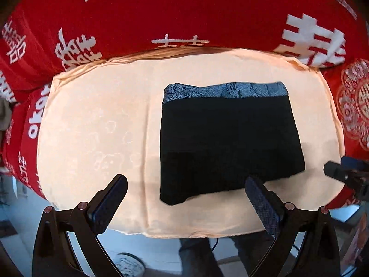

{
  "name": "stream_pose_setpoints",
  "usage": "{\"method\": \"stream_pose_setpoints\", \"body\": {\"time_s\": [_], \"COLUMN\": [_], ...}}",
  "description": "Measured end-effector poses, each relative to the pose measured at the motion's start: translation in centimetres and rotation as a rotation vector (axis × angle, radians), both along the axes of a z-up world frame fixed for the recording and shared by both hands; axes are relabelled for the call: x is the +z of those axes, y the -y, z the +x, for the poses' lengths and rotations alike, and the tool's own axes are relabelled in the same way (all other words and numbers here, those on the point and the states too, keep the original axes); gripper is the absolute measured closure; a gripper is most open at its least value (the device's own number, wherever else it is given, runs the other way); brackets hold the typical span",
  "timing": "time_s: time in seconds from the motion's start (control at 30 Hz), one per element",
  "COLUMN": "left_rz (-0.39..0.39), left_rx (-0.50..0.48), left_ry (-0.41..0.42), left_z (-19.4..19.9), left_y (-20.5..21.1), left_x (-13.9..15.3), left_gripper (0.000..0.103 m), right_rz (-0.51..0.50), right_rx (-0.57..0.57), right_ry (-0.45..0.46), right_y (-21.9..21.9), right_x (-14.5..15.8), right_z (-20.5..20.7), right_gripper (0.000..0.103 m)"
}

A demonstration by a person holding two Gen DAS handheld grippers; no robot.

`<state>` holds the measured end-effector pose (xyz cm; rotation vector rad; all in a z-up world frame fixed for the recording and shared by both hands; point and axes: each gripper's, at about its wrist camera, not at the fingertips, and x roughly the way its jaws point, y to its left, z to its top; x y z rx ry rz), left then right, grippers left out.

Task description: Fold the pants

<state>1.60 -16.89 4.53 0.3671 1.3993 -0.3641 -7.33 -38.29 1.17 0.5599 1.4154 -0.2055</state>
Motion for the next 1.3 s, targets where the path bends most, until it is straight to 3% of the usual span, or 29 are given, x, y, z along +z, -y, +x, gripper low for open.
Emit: {"method": "stream_pose_setpoints", "body": {"time_s": [0.2, 0.43, 0.8, 1.3], "left_rz": [-0.009, 0.070, 0.031, 0.005], "left_rx": [-0.033, -0.053, 0.003, -0.030], "left_ry": [-0.001, 0.023, -0.009, -0.010], "left_z": [-0.8, -1.2, -1.5, -3.1], "left_y": [-1.7, -3.4, -4.8, -3.8], "left_x": [1.2, 0.8, 1.7, 2.5], "left_gripper": [0.001, 0.001, 0.001, 0.001], "right_rz": [-0.045, -0.085, -0.157, -0.181], "right_rx": [-0.029, -0.039, -0.022, -0.032], "right_ry": [-0.011, -0.012, -0.006, 0.005], "right_y": [-3.4, -6.4, -8.4, -8.6], "right_x": [2.0, 4.1, 6.0, 6.7], "right_z": [-0.7, -1.1, -1.4, -2.0], "right_gripper": [0.000, 0.000, 0.000, 0.000]}}
